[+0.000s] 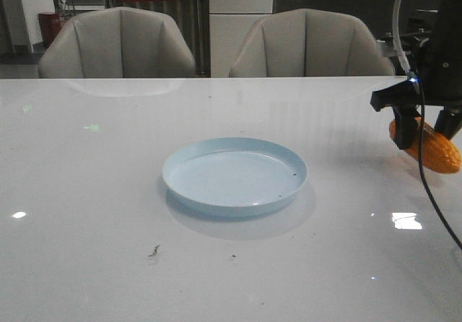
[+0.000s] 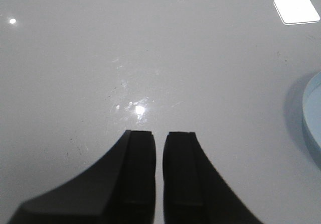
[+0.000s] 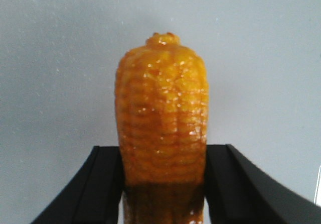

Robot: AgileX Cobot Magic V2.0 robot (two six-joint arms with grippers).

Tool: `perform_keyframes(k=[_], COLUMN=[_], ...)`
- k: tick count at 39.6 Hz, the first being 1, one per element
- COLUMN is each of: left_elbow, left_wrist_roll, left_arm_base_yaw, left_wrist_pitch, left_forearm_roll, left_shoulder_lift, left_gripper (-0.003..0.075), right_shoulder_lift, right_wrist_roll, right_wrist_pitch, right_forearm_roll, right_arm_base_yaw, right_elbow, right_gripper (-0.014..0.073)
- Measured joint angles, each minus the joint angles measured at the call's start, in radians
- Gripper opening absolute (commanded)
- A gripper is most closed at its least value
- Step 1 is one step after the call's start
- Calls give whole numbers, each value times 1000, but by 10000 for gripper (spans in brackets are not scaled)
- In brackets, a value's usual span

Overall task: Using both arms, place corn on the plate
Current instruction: 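Lift the corn with the right gripper and carry it over the plate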

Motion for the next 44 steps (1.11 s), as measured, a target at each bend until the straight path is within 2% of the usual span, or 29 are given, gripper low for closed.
perform_keyframes(k=[7,16,28,38,44], left_elbow=[0,0,0,0,0], left_wrist_roll=[0,0,-1,-1,-1], left_arm_base_yaw=[0,0,0,0,0], left_wrist_pitch=[0,0,0,0,0], left_forearm_roll=[2,14,17,17,17], left_shoulder_lift=[0,0,0,0,0], left_gripper=[162,162,162,162,162], right_shoulder_lift=[0,0,21,89,140], right_wrist_roll=[0,0,0,2,2], right_wrist_pitch=[60,95,104,117,145], right_forearm_roll=[0,0,7,10,14], right_arm_base_yaw=[72,223,407,460,466], right_elbow=[-149,-280,-293,-293,-293], right_gripper=[176,176,176,181,265])
